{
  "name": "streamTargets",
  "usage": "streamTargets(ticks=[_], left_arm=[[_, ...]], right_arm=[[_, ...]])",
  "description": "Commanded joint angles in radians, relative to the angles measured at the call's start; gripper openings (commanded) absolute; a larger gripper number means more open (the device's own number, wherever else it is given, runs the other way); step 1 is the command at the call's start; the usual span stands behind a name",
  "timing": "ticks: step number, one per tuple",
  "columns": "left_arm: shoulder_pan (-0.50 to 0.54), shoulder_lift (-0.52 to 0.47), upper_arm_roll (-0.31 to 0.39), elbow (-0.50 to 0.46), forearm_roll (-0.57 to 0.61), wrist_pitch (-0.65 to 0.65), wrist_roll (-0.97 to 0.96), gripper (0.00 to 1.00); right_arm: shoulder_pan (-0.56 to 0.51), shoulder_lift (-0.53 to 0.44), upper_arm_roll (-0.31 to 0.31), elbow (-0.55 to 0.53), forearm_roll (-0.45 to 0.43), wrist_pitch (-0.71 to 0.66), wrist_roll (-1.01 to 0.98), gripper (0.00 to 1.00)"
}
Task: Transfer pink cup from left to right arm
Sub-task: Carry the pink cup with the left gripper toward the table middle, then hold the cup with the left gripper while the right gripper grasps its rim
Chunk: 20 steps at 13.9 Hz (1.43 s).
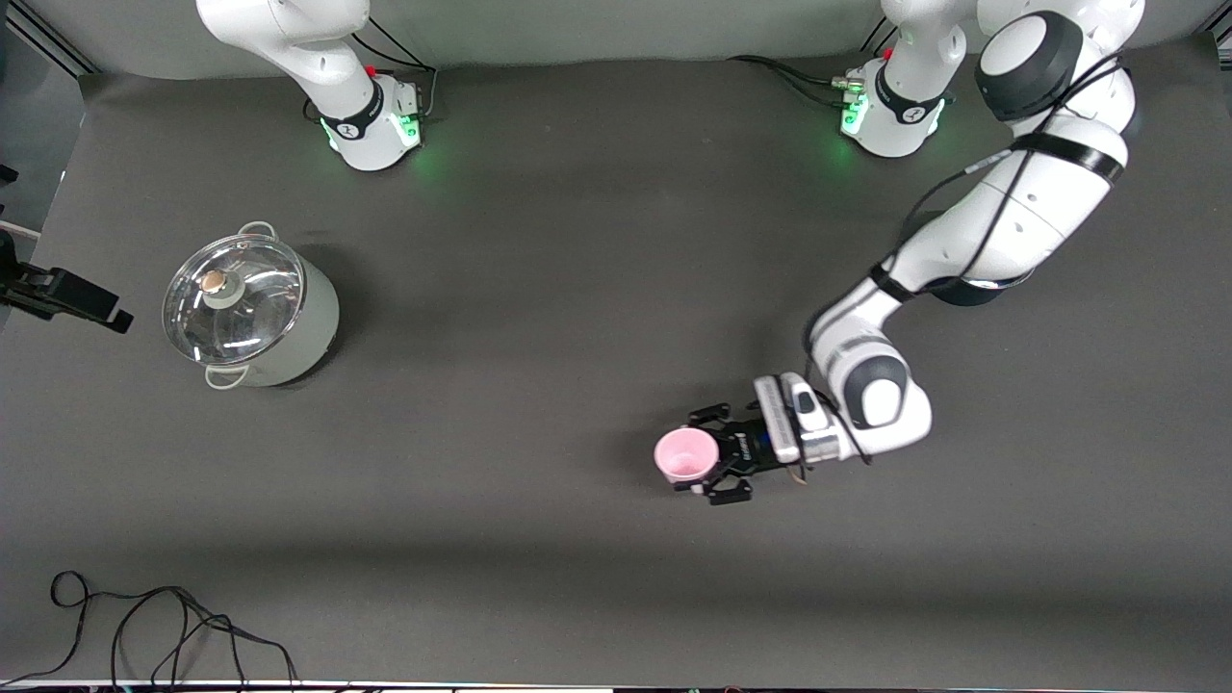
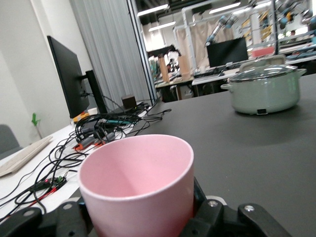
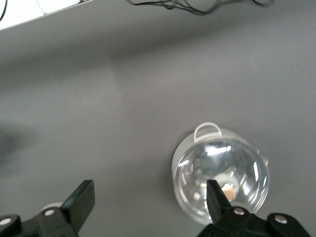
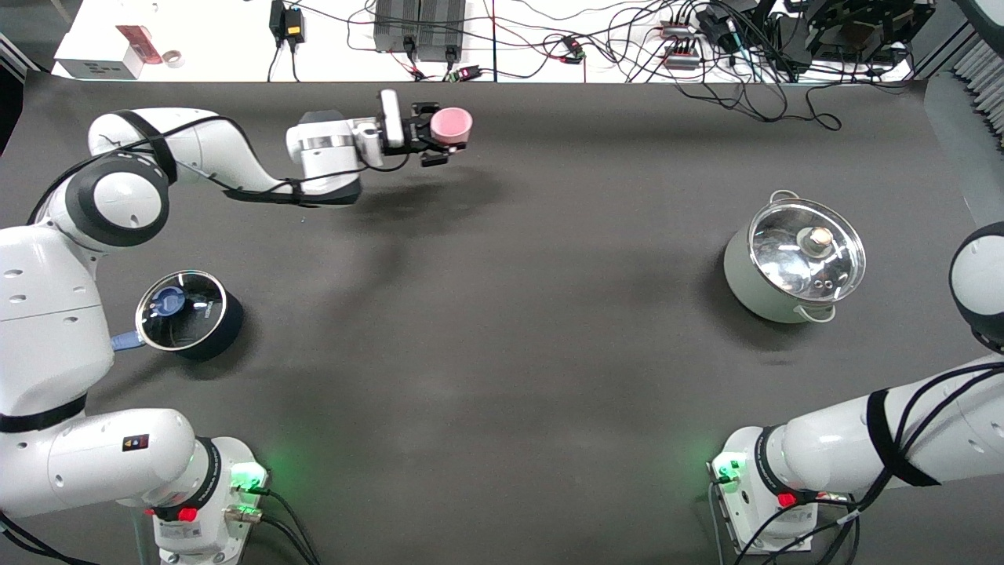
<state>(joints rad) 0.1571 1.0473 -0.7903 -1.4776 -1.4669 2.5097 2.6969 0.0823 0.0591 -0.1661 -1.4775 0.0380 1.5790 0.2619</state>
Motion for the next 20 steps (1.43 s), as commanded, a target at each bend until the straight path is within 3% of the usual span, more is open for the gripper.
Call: streamTargets(ticks=[1,4,7,10,12,15,18,20], left_arm=[[-0.082,-0.017,-0.055,0.031,-0.036,0.183,-0.072,0.0],[-0.189,-0.018,-0.101,0.117,-0.036,0.347,-0.189,0.0],[-0.296,-0.02,-0.15,0.233,-0.035,0.524,-0.288,0.0],[-0.466,-0.018,-0.139,0.408,-0.029,0.706,-0.38,0.0],[-0.517,-0.02,-0.135,0.465,-0.026,0.73,-0.44,0.0],[-0.54,-0.049,-0.142,0.471,-0.026,0.744,-0.451,0.0],[-0.599,-0.056,-0.135,0.52,-0.026,0.781,-0.492,0.0],[-0.62,-0.058,-0.115,0.543,-0.024,0.797,-0.505,0.0]], right_arm=[[0.01,-0.031,0.007,0.046,0.019,-0.083,0.227,1.0],[0.056,-0.03,0.014,0.086,0.051,-0.096,0.572,1.0],[0.143,-0.016,0.028,0.106,0.053,-0.096,0.671,1.0],[0.204,0.04,0.028,0.147,0.053,-0.088,0.738,1.0],[0.246,0.091,0.03,0.187,0.054,-0.088,0.744,1.0],[0.286,0.169,0.03,0.243,0.091,-0.088,0.78,1.0],[0.321,0.186,0.03,0.267,0.092,-0.086,0.835,1.0],[0.335,0.197,0.031,0.29,0.138,-0.085,0.875,1.0]])
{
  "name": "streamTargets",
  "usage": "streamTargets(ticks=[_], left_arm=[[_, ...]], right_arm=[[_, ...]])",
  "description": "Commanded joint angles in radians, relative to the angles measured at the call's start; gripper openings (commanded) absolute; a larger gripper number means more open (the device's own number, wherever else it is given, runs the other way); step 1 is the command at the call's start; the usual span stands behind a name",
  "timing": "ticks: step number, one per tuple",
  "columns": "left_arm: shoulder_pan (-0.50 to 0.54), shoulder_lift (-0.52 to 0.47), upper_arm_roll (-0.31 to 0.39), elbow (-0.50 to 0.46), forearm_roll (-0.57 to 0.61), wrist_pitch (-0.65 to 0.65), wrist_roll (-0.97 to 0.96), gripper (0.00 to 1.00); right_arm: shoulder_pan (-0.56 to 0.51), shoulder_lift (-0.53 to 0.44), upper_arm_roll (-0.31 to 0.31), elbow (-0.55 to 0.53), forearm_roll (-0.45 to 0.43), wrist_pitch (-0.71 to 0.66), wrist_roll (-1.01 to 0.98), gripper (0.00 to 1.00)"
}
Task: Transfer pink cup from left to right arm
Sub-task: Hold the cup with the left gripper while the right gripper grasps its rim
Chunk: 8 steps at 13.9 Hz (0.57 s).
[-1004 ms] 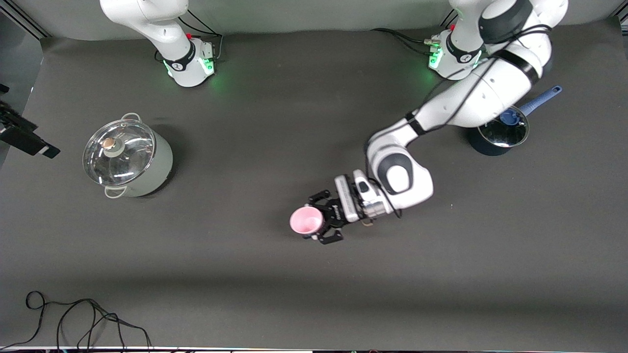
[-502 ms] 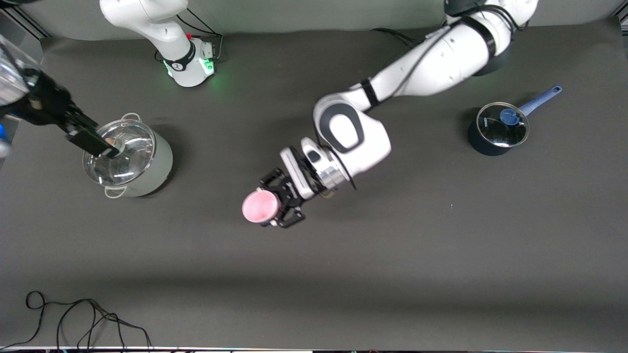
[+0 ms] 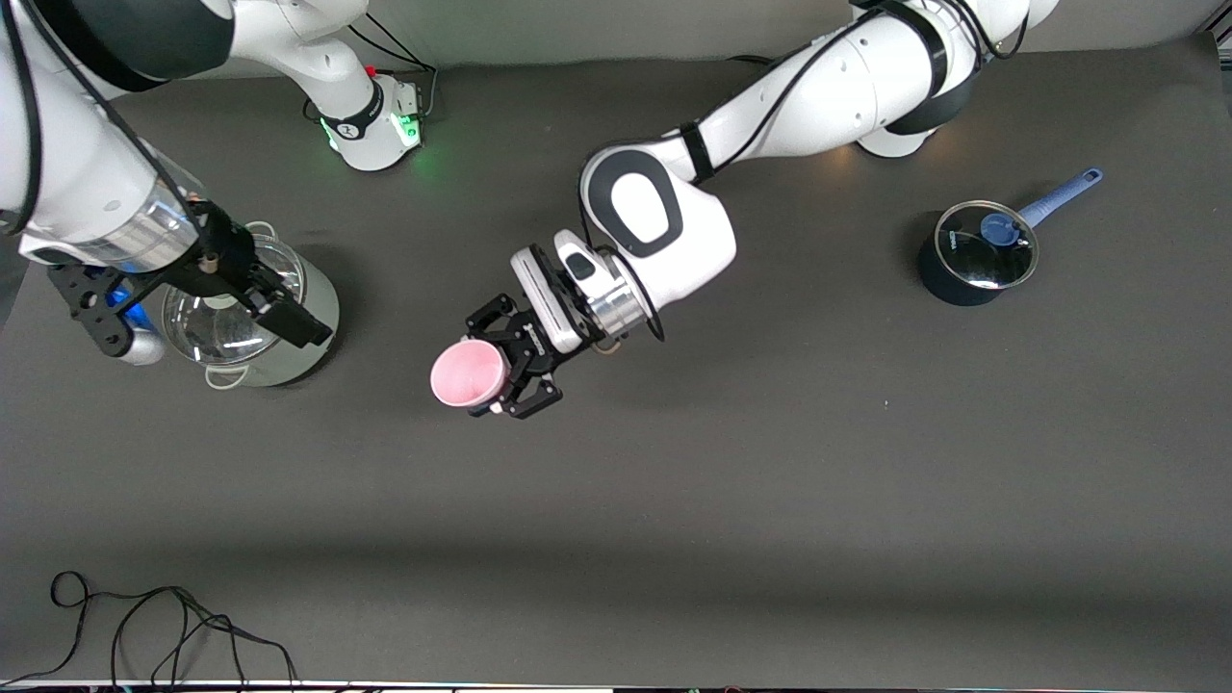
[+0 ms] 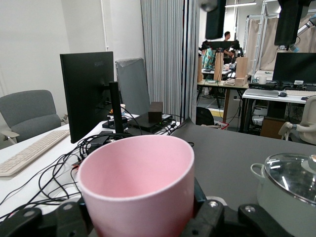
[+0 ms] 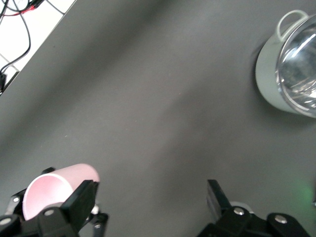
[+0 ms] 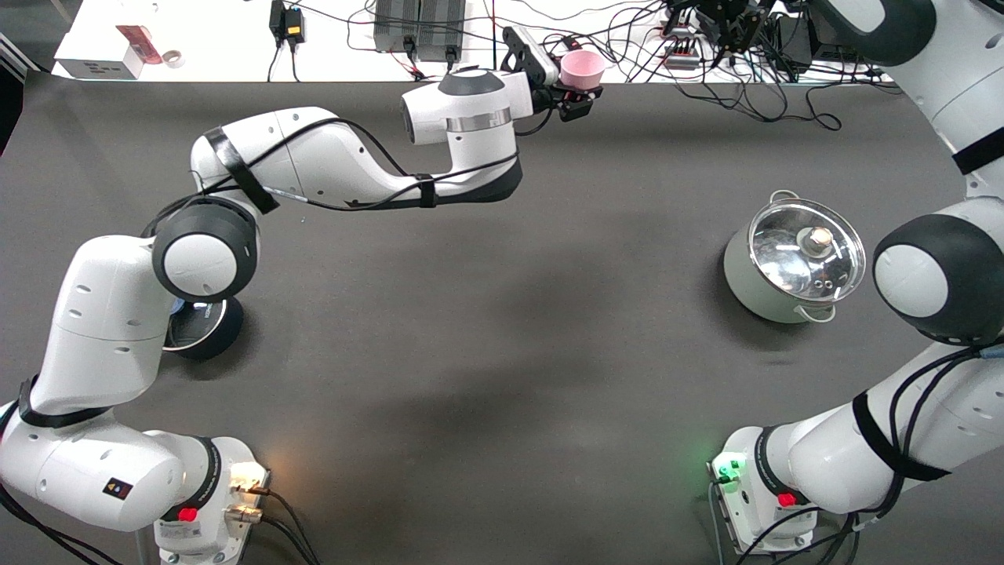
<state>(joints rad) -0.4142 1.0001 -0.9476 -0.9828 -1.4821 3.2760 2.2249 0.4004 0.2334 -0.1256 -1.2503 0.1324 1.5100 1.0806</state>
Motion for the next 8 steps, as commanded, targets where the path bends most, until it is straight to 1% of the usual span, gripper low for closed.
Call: streamTargets(ticks=[1,2,4,8], left_arm=[[-0.054,-0.011,0.041,0.049,-0.009,0.034,-0.033,0.0],[-0.064,-0.011,0.038,0.05,-0.01,0.043,-0.037,0.0],[-0.084,-0.011,0.044,0.052,-0.009,0.07,-0.082,0.0],[-0.086,-0.011,0.044,0.052,-0.009,0.07,-0.088,0.0]], right_arm=[[0.017,0.032,-0.008,0.078,0.059,-0.016,0.083,1.0],[0.018,0.038,0.0,0.094,0.061,-0.017,0.111,1.0],[0.018,0.055,0.059,0.11,0.05,-0.016,0.16,1.0],[0.02,0.099,0.089,0.127,0.049,-0.01,0.202,1.0]])
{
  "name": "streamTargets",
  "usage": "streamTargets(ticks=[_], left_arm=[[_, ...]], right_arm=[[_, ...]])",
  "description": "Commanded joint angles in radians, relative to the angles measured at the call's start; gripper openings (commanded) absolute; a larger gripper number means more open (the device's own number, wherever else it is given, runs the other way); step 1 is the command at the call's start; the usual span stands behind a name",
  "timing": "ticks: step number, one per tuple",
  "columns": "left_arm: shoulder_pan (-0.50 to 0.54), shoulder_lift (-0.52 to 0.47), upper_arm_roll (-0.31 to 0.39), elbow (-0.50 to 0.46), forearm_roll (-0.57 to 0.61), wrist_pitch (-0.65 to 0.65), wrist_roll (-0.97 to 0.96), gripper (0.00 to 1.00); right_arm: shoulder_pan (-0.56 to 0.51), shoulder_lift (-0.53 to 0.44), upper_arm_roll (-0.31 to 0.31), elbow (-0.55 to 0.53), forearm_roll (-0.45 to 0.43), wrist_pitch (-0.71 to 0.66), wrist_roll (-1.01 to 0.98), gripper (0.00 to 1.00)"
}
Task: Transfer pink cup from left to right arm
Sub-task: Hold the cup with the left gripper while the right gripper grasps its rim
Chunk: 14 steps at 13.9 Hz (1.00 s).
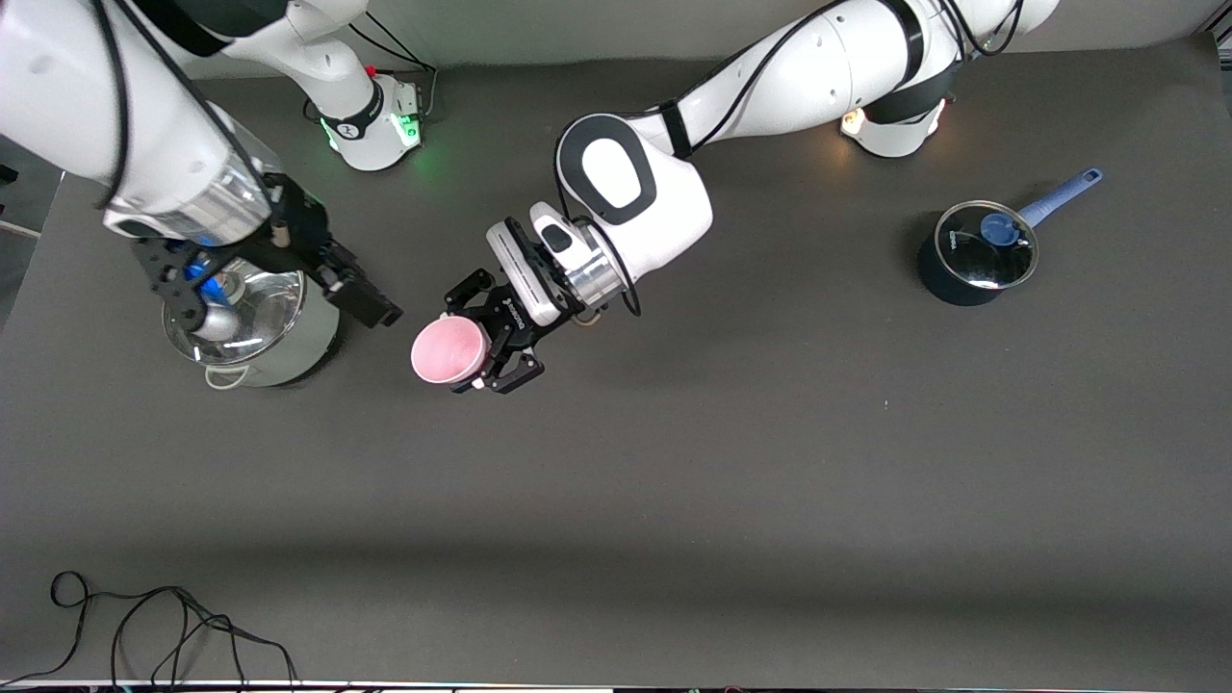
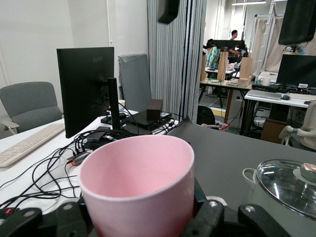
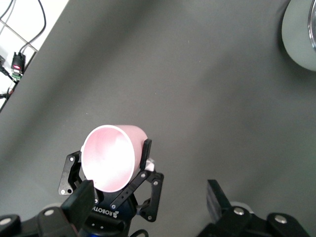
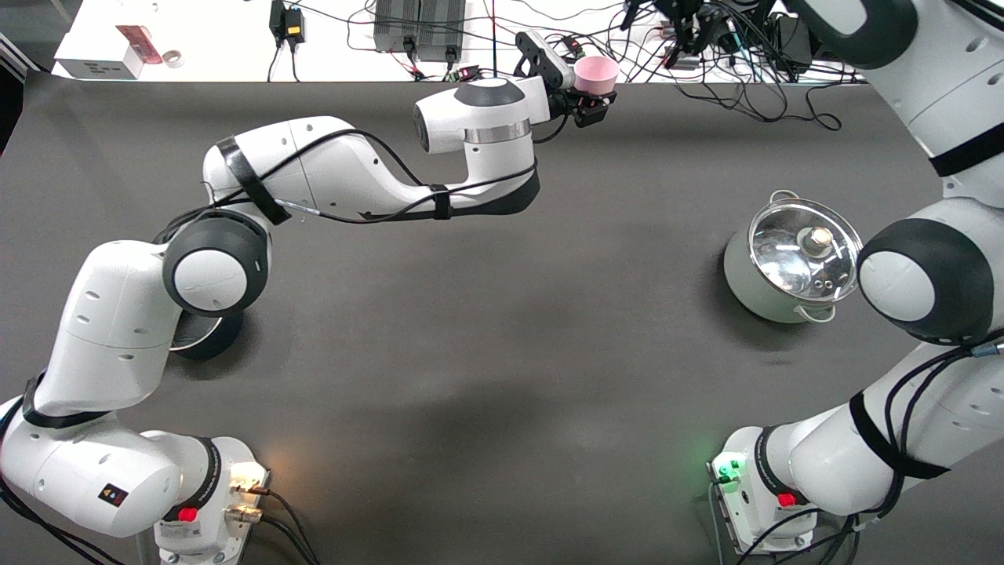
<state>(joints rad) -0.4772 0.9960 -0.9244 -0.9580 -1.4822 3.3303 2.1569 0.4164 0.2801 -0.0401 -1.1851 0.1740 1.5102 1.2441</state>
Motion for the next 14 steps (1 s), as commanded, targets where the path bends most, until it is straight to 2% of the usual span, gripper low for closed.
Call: streamTargets(ticks=[1,11,13,14], left_arm=[[-0.023,-0.007,0.021,0.027,-0.009,0.015,-0.02,0.0],[-0.023,-0.008,0.022,0.027,-0.009,0.015,-0.022,0.0],[-0.023,-0.008,0.022,0.027,-0.009,0.015,-0.022,0.0],[-0.023,-0.007,0.022,0.027,-0.009,0.015,-0.022,0.0]], right_arm=[[0.004,0.068,0.003,0.065,0.007,-0.008,0.049,1.0],[0.004,0.142,0.017,0.065,0.007,0.001,0.058,0.99],[0.004,0.145,0.017,0.065,0.007,0.004,0.058,0.97],[0.005,0.145,0.017,0.065,0.007,0.007,0.058,0.92]])
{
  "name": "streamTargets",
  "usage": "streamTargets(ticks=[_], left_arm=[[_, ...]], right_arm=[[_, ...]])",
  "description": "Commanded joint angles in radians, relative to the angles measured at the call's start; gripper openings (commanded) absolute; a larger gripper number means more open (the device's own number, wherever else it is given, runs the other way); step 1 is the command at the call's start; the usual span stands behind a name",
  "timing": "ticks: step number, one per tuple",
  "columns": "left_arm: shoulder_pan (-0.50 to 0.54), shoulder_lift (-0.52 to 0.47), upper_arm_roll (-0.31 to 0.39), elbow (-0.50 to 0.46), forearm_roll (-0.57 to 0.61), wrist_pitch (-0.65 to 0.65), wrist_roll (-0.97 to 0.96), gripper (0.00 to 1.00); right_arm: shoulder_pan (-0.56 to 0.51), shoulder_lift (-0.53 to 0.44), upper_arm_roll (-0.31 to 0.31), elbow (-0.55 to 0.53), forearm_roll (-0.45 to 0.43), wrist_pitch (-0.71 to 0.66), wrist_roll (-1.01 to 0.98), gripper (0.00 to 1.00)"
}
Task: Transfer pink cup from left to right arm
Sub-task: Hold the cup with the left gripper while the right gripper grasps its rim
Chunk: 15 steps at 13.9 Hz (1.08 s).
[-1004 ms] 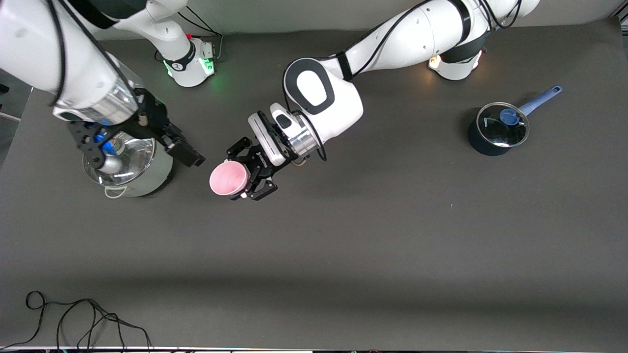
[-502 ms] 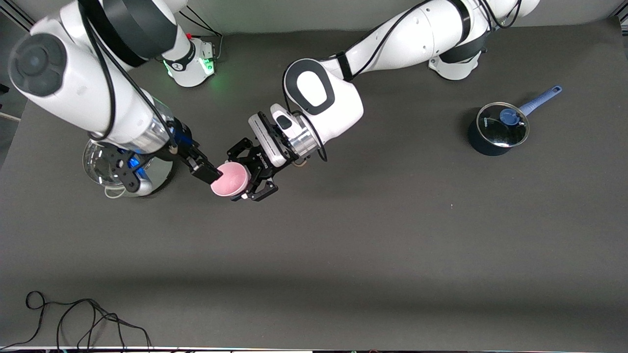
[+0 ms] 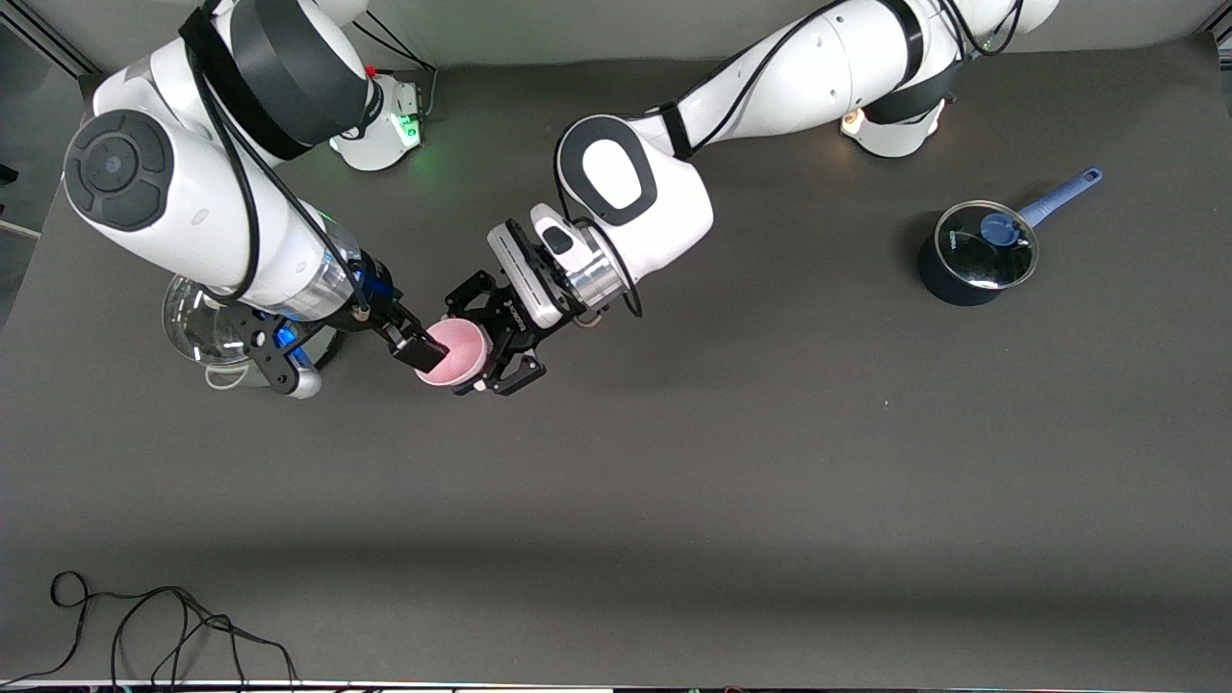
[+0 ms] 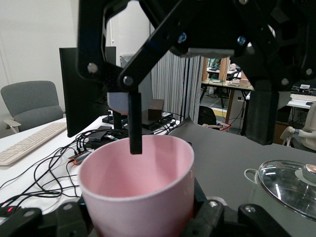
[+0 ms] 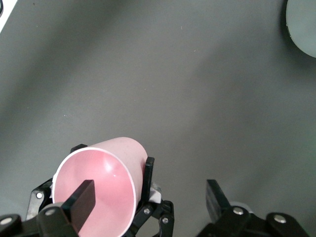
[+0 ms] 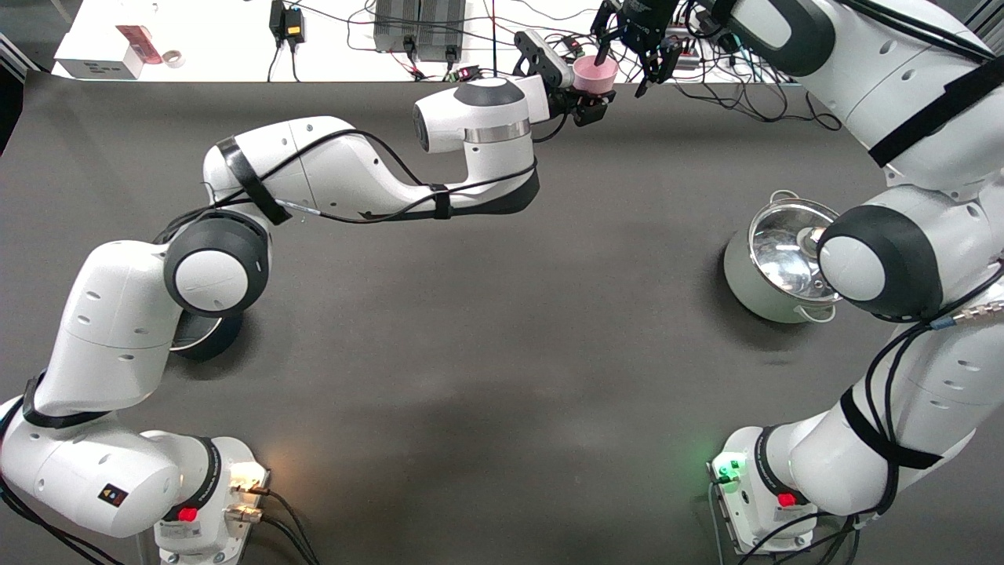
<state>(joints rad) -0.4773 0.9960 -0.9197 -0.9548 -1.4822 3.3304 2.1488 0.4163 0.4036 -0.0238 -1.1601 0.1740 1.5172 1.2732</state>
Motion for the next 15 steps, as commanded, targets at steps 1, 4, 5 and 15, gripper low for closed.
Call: streamTargets(ticks=[1,4,5,15], left_arm=[[-0.021,-0.008,0.018,0.024,-0.009,0.015,-0.014,0.0],[-0.021,-0.007,0.016,0.024,-0.009,0.014,-0.014,0.0],[-0.021,-0.008,0.016,0.024,-0.009,0.014,-0.014,0.0],[-0.021,-0.008,0.018,0.024,-0.009,0.014,-0.046,0.0]], right_arm=[[0.006,0.021,0.001,0.04,0.006,0.0,0.029,0.85],[0.032,0.021,-0.001,0.042,-0.017,0.0,0.029,0.59],[0.036,0.021,0.001,0.042,-0.027,0.0,0.029,0.5],[0.045,0.021,0.001,0.052,-0.054,0.0,0.026,0.0]])
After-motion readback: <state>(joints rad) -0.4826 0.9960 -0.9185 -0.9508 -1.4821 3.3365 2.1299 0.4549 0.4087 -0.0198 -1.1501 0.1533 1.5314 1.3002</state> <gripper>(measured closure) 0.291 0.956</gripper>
